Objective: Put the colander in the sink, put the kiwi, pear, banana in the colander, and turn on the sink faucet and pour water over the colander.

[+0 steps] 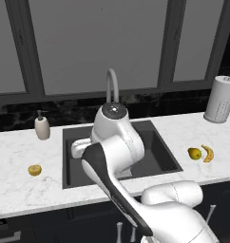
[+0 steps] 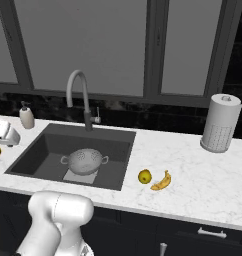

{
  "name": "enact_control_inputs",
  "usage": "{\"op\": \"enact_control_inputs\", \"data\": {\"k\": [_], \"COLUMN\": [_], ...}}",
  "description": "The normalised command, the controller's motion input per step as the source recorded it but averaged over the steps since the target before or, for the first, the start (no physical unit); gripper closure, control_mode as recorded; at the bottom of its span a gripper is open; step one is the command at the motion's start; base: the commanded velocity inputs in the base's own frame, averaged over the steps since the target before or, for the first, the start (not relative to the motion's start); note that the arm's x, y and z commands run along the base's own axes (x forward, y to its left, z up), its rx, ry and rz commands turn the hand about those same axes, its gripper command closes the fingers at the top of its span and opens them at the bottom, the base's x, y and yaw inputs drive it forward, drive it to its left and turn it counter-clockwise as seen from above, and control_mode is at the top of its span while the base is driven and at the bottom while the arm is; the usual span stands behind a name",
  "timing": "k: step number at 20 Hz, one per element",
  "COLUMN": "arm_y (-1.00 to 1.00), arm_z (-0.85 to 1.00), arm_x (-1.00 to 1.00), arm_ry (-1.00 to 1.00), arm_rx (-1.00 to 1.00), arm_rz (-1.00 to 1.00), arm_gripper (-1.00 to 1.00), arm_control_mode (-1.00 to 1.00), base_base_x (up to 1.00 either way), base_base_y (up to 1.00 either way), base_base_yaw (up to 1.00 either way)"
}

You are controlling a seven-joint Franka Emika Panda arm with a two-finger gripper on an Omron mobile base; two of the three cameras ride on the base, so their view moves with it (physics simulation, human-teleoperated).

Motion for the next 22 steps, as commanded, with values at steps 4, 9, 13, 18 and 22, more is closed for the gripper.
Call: {"op": "enact_control_inputs", "data": {"k": [4,9,13,18,22], "arm_y": [0.86,0.69,0.79,0.63,0.32], "arm_z": [-0.21,-0.55,-0.57,-0.52,-0.37], "arm_x": [0.36,0.29,0.29,0.35,0.48], "arm_ry": [0.11,0.10,0.16,0.15,0.13], "arm_rx": [-0.04,0.01,0.00,0.00,0.00], "arm_rz": [0.10,0.16,0.11,0.08,0.00], "arm_gripper": [-1.00,-1.00,-1.00,-1.00,-1.00], "arm_control_mode": [-1.00,-1.00,-1.00,-1.00,-1.00], "base_base_x": [0.00,0.00,0.00,0.00,0.00], "base_base_y": [0.00,0.00,0.00,0.00,0.00], "base_base_yaw": [0.00,0.00,0.00,0.00,0.00]}}
